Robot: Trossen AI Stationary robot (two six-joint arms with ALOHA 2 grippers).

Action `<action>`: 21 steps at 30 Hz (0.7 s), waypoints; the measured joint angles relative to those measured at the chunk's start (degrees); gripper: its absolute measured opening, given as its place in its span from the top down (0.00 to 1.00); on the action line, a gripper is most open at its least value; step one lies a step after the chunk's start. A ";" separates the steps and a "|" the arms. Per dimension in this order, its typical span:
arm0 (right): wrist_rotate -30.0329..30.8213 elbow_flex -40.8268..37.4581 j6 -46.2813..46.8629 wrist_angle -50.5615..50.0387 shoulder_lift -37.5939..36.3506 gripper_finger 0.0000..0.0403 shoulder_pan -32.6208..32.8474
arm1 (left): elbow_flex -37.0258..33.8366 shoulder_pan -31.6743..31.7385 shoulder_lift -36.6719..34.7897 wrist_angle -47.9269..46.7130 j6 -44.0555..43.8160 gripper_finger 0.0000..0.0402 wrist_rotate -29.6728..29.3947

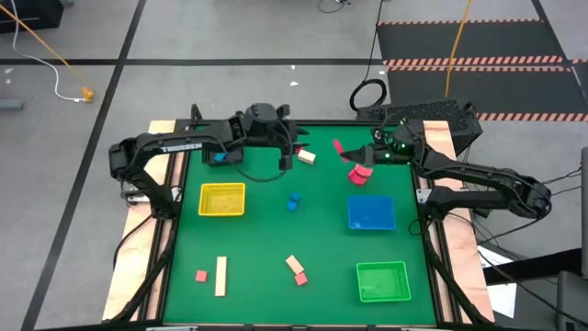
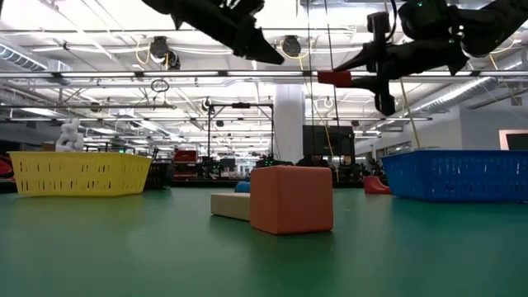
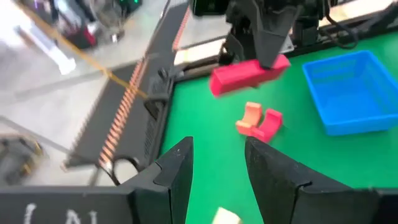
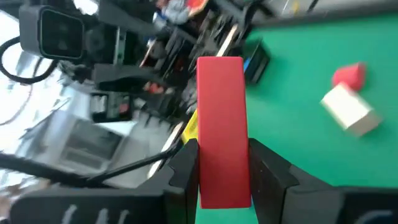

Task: Sort & place blocks by color
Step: Put the top right red block into the yellow bin

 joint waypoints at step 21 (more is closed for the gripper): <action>-0.80 0.09 8.61 11.95 9.70 0.79 10.11 | -0.01 -5.19 5.78 3.95 15.63 0.63 4.44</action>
